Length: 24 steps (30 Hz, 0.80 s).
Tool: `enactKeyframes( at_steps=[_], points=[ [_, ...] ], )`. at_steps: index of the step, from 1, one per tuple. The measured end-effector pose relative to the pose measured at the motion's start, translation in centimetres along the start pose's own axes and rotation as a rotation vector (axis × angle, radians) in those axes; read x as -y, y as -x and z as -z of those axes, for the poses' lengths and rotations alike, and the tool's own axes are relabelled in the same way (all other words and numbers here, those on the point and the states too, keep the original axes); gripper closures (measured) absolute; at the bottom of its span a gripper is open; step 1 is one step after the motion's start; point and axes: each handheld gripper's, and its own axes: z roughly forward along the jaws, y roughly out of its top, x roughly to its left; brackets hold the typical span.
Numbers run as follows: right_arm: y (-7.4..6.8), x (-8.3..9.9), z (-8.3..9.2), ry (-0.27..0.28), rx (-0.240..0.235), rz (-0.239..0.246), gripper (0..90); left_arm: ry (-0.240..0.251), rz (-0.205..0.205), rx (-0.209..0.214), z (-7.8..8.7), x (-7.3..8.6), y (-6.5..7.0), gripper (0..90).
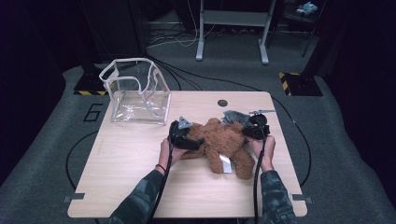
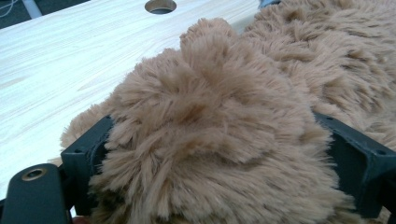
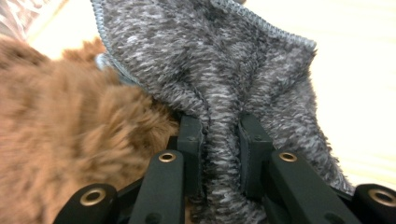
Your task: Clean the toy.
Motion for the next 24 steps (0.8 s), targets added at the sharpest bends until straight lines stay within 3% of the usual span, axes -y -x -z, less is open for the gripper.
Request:
enactKeyframes(
  at_steps=[3,7,9,11,13,16,20,24],
  points=[
    [0.1,0.2,-1.0,-0.008,0.023,-0.024,74.8,-0.001,0.001,0.0,0.0,0.0,0.0,12.0],
    [0.6,0.6,-1.4,-0.037,0.11,-0.027,75.4,-0.001,-0.005,0.002,0.1,0.0,0.0,12.0],
    [1.2,0.7,-1.1,-0.046,0.169,-0.055,75.6,0.001,-0.002,0.002,0.1,0.0,0.0,12.0],
    [1.8,0.9,-0.7,-0.072,0.227,-0.054,75.7,0.005,0.004,0.001,0.0,0.0,0.0,12.0],
    [2.3,1.2,-0.1,-0.068,0.235,-0.064,75.7,-0.001,-0.004,0.002,0.1,0.0,0.0,12.0],
    [2.8,1.7,1.1,-0.036,0.207,-0.095,75.8,0.001,-0.002,0.002,0.1,0.0,0.0,12.0],
    [2.9,2.3,2.8,0.037,0.067,-0.1,76.0,-0.001,0.0,0.002,0.0,0.0,0.0,12.0],
    [1.8,2.4,2.0,0.001,0.007,-0.074,76.0,0.001,0.003,0.001,0.0,0.0,0.0,12.0]
  ],
)
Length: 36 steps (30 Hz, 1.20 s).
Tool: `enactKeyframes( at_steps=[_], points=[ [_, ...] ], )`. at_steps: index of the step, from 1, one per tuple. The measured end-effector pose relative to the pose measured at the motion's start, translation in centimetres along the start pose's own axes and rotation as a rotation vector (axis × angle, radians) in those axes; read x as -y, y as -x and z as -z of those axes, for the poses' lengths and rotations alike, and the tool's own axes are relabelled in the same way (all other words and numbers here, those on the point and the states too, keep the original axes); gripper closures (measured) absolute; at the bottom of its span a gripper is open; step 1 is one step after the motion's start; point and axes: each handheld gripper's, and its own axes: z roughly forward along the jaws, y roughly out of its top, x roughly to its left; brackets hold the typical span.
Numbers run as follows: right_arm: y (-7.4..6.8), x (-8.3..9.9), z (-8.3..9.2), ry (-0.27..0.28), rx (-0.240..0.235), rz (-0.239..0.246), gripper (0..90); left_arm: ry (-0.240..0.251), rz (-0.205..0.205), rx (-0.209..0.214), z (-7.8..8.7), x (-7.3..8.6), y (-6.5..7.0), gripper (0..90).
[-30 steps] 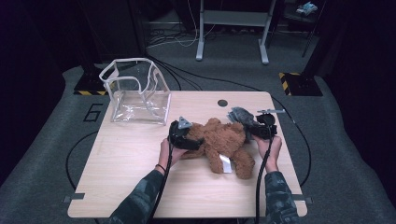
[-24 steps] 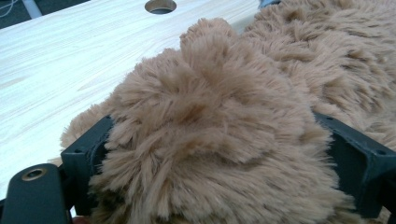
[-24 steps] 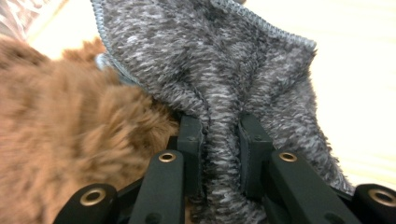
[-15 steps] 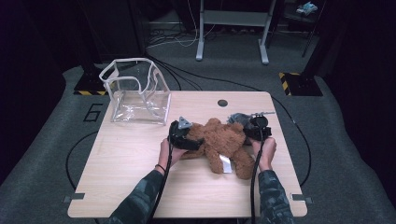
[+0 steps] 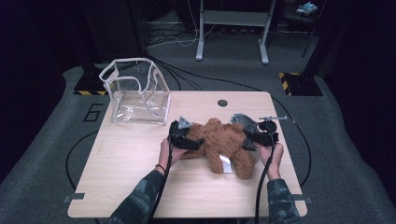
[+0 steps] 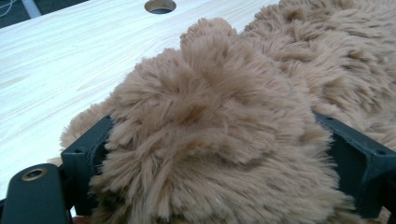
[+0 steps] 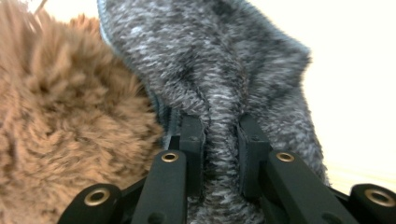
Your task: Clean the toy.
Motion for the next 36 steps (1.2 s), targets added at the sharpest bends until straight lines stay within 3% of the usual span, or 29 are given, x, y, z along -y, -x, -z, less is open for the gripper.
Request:
enactKeyframes(
  at_steps=[3,4,5,8,9,12,13,16,21,24,28,30,32,36],
  points=[
    [-0.7,0.2,-1.5,-0.056,-0.003,-0.027,76.0,0.0,-0.001,-0.001,0.0,0.0,0.0,11.9],
    [-0.7,0.2,-1.5,-0.056,-0.003,-0.027,76.0,0.0,-0.001,-0.001,0.0,0.0,0.0,12.0],
    [-0.5,0.5,-2.5,-0.068,0.008,-0.014,76.0,-0.001,-0.002,0.002,0.0,0.0,0.0,12.0],
    [-0.4,0.6,-2.8,-0.078,0.036,-0.029,76.0,-0.002,-0.003,0.002,0.0,0.0,0.0,12.0],
    [0.1,0.7,-2.9,-0.094,0.096,-0.003,76.0,-0.009,-0.006,0.005,0.1,0.0,-0.1,12.0],
    [1.1,1.0,-2.9,-0.121,0.166,0.004,76.0,-0.005,-0.007,0.004,0.1,0.0,-0.1,12.0],
    [1.5,1.1,-2.6,-0.12,0.165,-0.02,75.9,-0.005,-0.006,0.004,0.1,0.0,-0.1,12.0],
    [1.7,1.2,-1.6,-0.091,0.137,-0.02,75.6,-0.005,-0.007,0.004,0.1,0.0,-0.1,12.0],
    [0.7,1.1,0.0,-0.016,0.007,0.008,75.3,-0.003,-0.006,0.0,0.1,0.0,0.0,12.0],
    [-0.6,0.8,-0.3,-0.024,0.023,0.044,75.0,-0.002,-0.004,0.0,0.0,0.0,0.0,12.0],
    [-0.9,0.8,-1.5,-0.055,0.04,0.046,75.0,-0.005,-0.007,-0.001,0.1,0.0,0.0,12.0],
    [-0.6,1.0,-2.4,-0.088,0.082,0.039,75.1,-0.009,-0.009,0.0,0.1,-0.1,0.0,12.0],
    [-0.2,1.1,-2.8,-0.105,0.154,0.073,75.1,-0.01,-0.01,-0.001,0.1,-0.1,0.1,12.0],
    [0.5,1.4,-1.9,-0.124,0.239,0.058,75.2,-0.007,-0.009,-0.001,0.1,-0.1,0.0,12.0]
  ],
)
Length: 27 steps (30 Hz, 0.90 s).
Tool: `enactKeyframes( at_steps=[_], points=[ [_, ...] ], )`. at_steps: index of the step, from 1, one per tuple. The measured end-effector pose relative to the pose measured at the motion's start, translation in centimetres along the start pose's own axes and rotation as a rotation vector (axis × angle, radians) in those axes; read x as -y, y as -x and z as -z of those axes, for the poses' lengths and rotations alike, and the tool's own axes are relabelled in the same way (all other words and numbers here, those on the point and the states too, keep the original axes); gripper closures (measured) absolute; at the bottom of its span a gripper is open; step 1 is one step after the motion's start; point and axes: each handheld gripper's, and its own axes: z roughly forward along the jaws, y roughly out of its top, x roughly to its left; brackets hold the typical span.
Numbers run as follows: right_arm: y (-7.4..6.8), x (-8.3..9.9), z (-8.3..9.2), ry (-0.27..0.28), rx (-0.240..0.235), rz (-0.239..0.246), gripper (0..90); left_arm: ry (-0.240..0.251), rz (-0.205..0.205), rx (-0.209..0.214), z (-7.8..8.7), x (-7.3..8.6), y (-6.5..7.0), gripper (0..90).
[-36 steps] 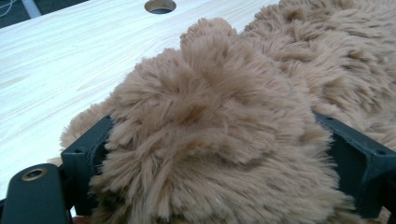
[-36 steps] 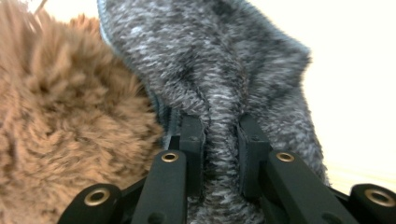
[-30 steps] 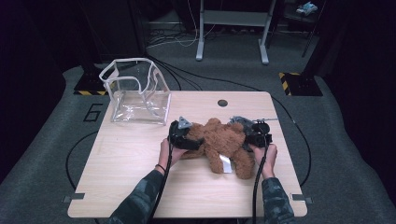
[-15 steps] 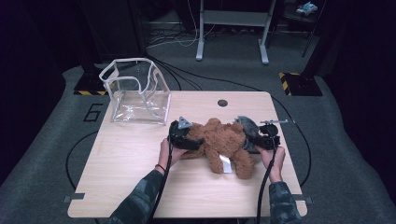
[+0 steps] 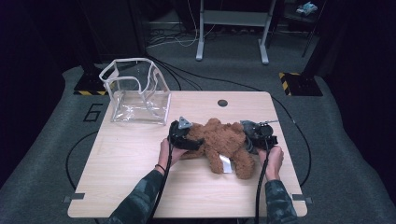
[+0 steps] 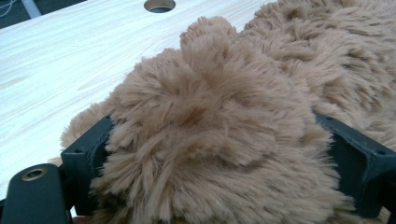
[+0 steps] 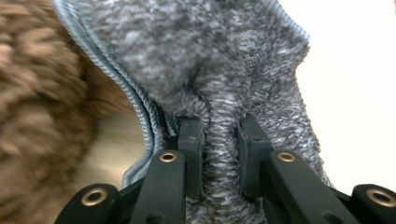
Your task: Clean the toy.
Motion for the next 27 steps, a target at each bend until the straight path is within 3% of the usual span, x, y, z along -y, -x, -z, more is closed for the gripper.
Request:
enactKeyframes(
  at_steps=[5,10,12,13,14,18,19,22,27],
  points=[
    [1.3,0.7,2.8,0.049,-0.043,-0.044,75.1,-0.004,-0.001,0.003,0.0,0.0,0.0,12.0],
    [1.2,1.2,6.4,0.123,-0.1,-0.021,75.1,0.002,0.0,0.001,0.0,0.0,0.0,12.0],
    [1.2,1.1,7.3,0.16,-0.164,-0.01,75.1,0.0,0.001,0.001,0.0,0.0,0.0,12.0],
    [1.2,1.1,7.3,0.16,-0.164,-0.01,75.1,0.0,0.001,0.001,0.0,0.0,0.0,12.0],
    [0.9,0.8,7.7,0.185,-0.237,0.0,75.0,0.0,0.001,0.001,0.0,0.0,0.0,12.0],
    [-0.1,-0.1,6.8,0.18,-0.283,0.011,75.0,0.0,0.001,0.001,0.0,0.0,0.0,12.0],
    [-0.1,-0.1,6.8,0.18,-0.283,0.011,75.0,0.0,0.0,0.0,0.0,0.0,0.1,12.0],
    [-1.7,-0.5,4.4,0.126,-0.263,0.03,75.3,0.0,0.002,0.001,0.0,0.0,0.1,12.0],
    [-1.7,-0.1,2.7,0.094,-0.271,-0.014,75.8,0.005,0.004,-0.006,-0.1,0.0,0.2,12.0]
  ],
)
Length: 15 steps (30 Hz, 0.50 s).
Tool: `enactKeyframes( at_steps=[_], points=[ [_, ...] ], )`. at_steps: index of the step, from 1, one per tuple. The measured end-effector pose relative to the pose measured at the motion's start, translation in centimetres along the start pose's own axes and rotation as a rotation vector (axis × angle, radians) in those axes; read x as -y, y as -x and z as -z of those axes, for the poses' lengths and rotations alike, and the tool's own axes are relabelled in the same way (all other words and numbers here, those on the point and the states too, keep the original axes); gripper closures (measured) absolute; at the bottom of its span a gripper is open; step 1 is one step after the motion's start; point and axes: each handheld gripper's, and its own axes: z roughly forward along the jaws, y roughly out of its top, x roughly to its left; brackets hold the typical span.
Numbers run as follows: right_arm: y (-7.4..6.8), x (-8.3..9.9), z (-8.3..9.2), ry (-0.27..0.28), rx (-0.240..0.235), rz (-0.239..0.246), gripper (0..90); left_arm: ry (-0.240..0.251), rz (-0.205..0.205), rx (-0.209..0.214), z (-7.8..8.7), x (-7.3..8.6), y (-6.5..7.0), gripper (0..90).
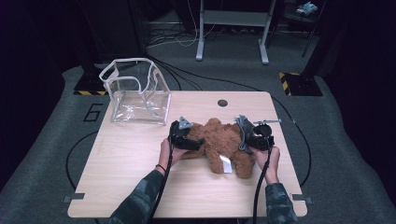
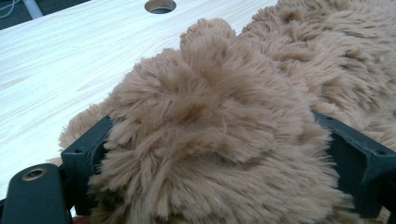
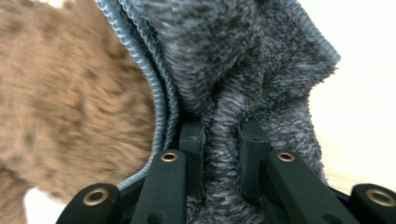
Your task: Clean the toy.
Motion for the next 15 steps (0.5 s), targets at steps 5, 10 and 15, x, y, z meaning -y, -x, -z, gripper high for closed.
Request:
enactKeyframes(
  at_steps=[5,10,15],
  points=[
    [0.8,0.8,-2.2,-0.093,0.027,-0.002,75.8,-0.002,-0.001,-0.001,0.0,0.0,0.0,12.0],
    [0.8,1.2,-3.2,-0.178,0.1,0.064,75.6,-0.01,-0.006,0.001,0.1,0.0,0.0,12.0],
    [1.9,1.1,-1.4,-0.149,0.127,0.035,75.4,-0.009,-0.004,0.007,0.1,0.0,-0.1,12.0]
  ],
)
